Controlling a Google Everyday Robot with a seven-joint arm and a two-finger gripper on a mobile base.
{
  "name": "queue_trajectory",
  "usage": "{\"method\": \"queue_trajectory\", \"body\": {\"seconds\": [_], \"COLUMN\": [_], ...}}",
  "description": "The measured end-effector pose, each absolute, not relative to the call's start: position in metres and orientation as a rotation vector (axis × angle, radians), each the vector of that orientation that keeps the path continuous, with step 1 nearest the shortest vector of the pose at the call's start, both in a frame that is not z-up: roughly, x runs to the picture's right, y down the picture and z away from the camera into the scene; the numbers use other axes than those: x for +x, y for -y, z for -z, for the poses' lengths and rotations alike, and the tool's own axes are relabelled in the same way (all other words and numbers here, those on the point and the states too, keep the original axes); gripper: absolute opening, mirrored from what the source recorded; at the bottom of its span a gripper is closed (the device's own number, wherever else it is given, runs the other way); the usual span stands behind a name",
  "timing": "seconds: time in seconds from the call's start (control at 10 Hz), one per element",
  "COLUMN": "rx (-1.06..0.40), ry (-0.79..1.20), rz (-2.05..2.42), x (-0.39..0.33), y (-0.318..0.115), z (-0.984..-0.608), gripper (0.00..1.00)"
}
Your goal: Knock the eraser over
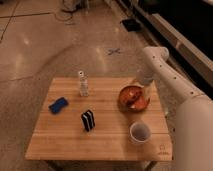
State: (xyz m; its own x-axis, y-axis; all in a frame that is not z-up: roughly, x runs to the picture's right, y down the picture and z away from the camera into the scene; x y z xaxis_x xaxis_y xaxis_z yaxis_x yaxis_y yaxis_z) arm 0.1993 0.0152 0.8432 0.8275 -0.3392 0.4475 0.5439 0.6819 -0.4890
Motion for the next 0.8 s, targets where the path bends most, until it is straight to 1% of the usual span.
{"method": "queue_trajectory", "body": {"seconds": [0.2, 0.4, 0.6, 0.8], "rx": [-0.605, -0.563, -0.529, -0.515], "ry": [0.334, 0.331, 0.336, 0.340], "rz": [0.576, 0.631, 0.703, 0.781], "x": [0.192, 0.189, 0.174, 0.158], "y": [-0.020, -0.036, -0.067, -0.094], "z": [-0.816, -0.788, -0.758, -0.738], "gripper": [0.80, 0.80, 0.80, 0.80]}}
